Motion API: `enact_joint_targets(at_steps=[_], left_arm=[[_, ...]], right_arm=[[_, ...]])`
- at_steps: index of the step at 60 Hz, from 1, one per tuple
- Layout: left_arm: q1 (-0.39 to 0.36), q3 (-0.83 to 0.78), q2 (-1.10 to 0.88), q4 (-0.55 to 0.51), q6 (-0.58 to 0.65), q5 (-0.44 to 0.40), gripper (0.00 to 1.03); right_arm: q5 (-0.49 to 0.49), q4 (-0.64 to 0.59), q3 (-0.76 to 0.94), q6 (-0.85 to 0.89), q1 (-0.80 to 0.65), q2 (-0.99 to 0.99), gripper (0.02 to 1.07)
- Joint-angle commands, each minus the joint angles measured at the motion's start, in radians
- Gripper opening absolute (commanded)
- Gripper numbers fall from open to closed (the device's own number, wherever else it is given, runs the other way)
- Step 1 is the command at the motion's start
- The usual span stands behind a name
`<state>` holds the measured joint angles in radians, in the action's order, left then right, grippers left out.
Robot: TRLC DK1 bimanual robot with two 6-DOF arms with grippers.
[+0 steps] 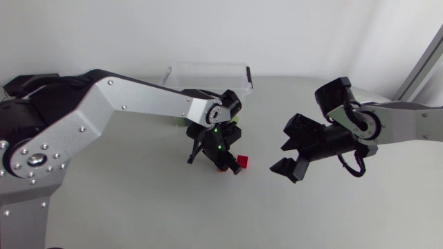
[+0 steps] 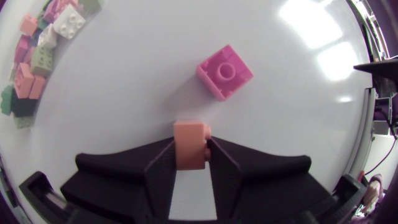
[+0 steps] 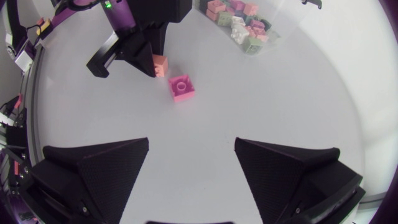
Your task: Place the duplo bricks in the container
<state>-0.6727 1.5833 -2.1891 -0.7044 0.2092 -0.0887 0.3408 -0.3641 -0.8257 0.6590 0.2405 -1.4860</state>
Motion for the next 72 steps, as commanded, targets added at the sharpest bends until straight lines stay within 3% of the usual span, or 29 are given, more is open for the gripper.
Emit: enact_joint_targets(at_steps=[1,15,33,57,72], left_arm=[[-0.002,-0.051,0.025,0.0,0.009,0.0,0.22],[-0.013,-0.097,0.104,0.005,0.036,-0.003,0.22],[0.021,-0.172,0.302,-0.038,0.084,-0.028,0.22],[0.131,-0.152,0.437,-0.089,0.165,-0.062,0.22],[0.202,-0.042,0.436,-0.13,0.191,-0.106,0.22]], right_arm=[[0.007,-0.016,-0.009,0.007,0.013,0.009,1.02],[0.017,-0.021,-0.027,0.021,0.026,0.003,1.02],[0.006,-0.073,-0.184,0.067,0.097,-0.145,1.02],[-0.025,-0.119,-0.346,0.113,0.158,-0.361,1.02],[-0.036,-0.182,-0.452,0.152,0.16,-0.482,0.98]])
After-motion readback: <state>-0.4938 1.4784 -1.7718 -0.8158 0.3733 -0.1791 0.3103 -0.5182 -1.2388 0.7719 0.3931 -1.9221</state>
